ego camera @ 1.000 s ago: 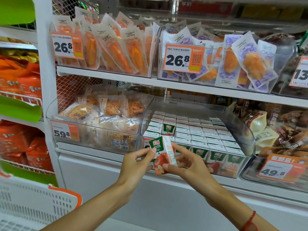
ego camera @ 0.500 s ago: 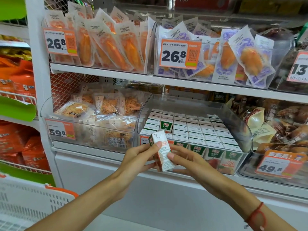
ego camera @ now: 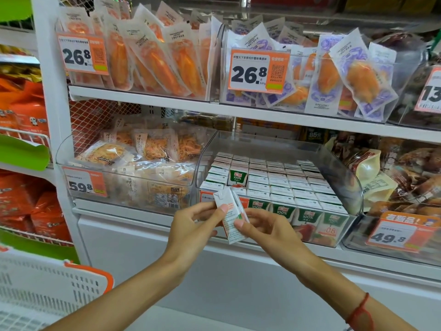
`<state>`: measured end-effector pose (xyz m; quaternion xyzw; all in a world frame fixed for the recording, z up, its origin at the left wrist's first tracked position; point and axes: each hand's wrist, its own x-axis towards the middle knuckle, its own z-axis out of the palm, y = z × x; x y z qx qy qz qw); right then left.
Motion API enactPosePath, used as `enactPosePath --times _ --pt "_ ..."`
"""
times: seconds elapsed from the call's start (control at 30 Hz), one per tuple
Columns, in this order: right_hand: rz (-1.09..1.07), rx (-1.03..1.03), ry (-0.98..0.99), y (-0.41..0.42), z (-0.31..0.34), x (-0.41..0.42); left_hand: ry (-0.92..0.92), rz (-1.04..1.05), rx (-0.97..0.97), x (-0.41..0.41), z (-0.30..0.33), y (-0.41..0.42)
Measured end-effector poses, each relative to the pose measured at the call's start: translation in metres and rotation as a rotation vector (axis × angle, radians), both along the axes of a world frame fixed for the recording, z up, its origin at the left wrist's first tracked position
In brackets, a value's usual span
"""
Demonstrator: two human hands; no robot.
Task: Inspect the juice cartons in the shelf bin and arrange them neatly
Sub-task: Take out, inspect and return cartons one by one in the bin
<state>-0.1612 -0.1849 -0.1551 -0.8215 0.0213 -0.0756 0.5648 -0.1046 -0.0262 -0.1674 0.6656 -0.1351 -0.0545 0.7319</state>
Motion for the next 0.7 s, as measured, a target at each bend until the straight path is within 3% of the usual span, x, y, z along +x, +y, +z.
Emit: enactPosePath --times 0.27,0.53,0.7 --pt "-0.187 -0.174 -0.097 0.014 -0.008 0.002 0.012 0.038 0.0 -0.004 0.0 -0.002" --pt "0.123 0.194 0.169 -0.001 0.005 0.0 0.133 -0.095 -0.044 0.01 0.007 0.012" --pt "0.081 0.166 0.07 0.002 0.005 -0.001 0.141 -0.118 -0.088 0.009 0.004 0.014"
